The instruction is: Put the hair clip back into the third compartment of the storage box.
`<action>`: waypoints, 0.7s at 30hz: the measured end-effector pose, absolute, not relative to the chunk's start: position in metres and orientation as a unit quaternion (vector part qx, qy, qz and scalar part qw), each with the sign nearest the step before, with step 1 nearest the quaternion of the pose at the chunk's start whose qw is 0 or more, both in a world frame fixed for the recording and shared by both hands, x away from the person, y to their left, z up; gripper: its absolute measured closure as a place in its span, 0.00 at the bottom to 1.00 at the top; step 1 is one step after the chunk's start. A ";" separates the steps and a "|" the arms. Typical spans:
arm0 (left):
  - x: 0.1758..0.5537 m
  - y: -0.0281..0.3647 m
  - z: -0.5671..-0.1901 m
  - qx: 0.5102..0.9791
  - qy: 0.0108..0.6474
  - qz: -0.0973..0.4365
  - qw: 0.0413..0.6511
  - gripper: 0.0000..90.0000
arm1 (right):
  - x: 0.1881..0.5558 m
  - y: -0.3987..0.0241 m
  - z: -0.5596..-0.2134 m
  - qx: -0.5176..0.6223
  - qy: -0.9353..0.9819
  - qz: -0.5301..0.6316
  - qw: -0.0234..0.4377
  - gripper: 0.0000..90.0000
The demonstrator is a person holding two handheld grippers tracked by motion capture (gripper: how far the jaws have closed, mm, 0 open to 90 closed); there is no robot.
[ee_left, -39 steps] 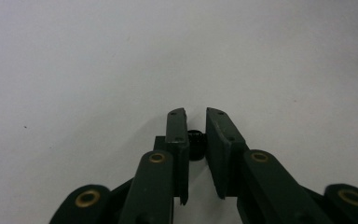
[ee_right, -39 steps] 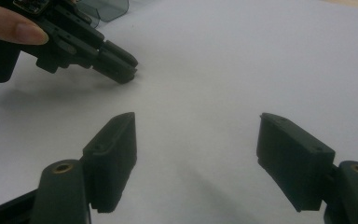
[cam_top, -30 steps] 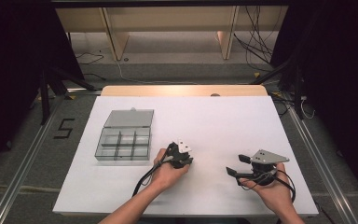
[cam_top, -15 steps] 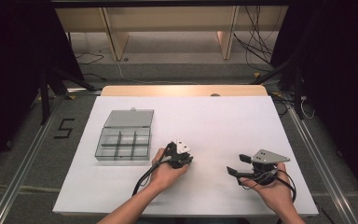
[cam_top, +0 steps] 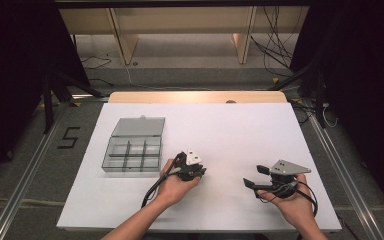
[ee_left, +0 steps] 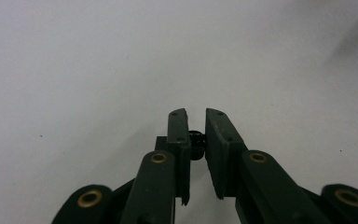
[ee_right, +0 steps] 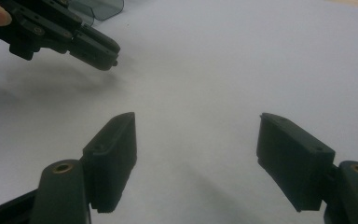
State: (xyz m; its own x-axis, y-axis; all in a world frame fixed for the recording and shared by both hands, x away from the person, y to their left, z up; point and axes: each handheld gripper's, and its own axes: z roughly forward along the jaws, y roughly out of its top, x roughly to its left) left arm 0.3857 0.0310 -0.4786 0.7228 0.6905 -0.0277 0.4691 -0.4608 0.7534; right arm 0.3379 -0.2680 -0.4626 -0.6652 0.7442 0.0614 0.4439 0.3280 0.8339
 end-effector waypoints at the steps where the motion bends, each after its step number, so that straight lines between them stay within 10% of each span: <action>1: 0.386 0.032 -0.478 0.843 0.345 0.142 0.388 0.89 | 0.338 -0.268 -0.463 0.373 0.797 0.444 0.169 0.32; 21: 0.385 0.041 -0.464 0.845 0.328 0.150 0.395 0.89 | 0.338 -0.268 -0.462 0.372 0.797 0.445 0.170 0.32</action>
State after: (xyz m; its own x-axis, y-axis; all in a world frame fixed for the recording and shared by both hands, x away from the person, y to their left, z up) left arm 0.3847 0.0409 -0.4641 0.7403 0.6723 -0.0047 0.4351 -0.4738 0.7657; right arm 0.3376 -0.2684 -0.4625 -0.6662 0.7433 0.0610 0.4413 0.3270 0.8356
